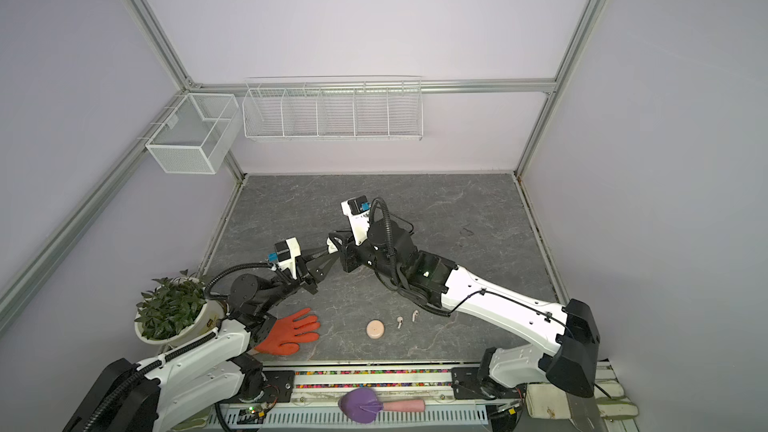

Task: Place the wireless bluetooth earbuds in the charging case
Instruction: 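Lower the white earbud stem-first into the case held by the left gripper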

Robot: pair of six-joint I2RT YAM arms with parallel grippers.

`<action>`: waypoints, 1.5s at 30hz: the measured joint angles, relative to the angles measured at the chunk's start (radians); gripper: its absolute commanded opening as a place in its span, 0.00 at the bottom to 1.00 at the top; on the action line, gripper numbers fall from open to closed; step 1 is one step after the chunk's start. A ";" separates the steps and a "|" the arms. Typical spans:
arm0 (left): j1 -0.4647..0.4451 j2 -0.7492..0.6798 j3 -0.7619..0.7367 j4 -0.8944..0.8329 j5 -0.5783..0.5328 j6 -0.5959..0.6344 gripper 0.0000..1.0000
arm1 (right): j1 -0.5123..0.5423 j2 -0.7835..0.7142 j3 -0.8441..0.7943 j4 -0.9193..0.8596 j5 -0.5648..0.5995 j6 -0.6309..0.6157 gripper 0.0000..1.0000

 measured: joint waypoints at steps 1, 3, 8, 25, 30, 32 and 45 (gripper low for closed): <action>0.000 -0.002 0.000 0.000 0.000 0.000 0.00 | 0.001 0.002 0.000 0.000 0.000 0.000 0.07; 0.000 -0.005 0.000 0.000 0.000 0.000 0.00 | 0.003 0.003 -0.001 0.000 0.000 0.000 0.07; 0.000 -0.008 0.000 0.001 -0.002 0.000 0.00 | 0.007 0.004 -0.001 0.000 0.003 0.000 0.07; 0.000 -0.015 0.000 0.004 -0.008 0.000 0.00 | 0.019 0.009 -0.013 0.000 0.027 -0.015 0.07; 0.000 -0.015 0.000 0.002 -0.013 0.000 0.00 | 0.019 0.018 -0.019 -0.001 0.029 -0.019 0.07; 0.000 -0.016 0.000 0.003 -0.014 0.000 0.00 | 0.021 0.018 -0.019 0.000 0.030 -0.021 0.07; 0.000 -0.037 0.000 -0.017 -0.020 0.001 0.00 | 0.025 0.026 -0.019 0.000 0.030 -0.023 0.20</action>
